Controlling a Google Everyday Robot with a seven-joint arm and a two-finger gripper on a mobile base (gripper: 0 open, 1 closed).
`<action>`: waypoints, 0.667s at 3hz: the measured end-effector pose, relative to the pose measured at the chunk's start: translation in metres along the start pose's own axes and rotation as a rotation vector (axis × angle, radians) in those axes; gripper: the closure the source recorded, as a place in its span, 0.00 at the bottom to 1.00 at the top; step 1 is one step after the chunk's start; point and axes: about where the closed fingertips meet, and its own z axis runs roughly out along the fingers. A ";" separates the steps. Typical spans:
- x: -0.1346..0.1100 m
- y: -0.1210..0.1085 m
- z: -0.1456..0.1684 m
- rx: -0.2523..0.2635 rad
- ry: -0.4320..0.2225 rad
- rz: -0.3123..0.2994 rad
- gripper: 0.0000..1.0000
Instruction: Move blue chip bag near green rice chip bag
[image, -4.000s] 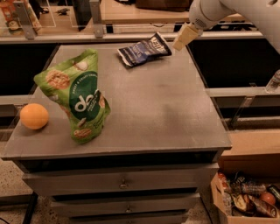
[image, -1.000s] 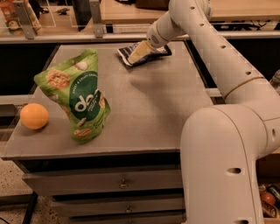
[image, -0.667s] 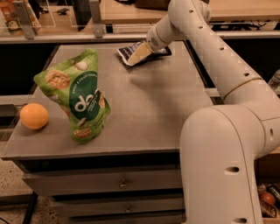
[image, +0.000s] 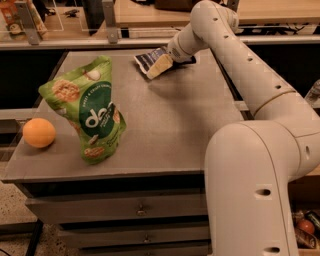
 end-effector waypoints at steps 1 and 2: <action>0.005 0.000 0.004 0.002 0.005 0.005 0.18; 0.007 0.001 0.006 -0.001 0.005 0.008 0.41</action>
Offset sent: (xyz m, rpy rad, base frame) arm -0.0010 -0.0076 -0.0041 0.0051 0.0012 -0.0127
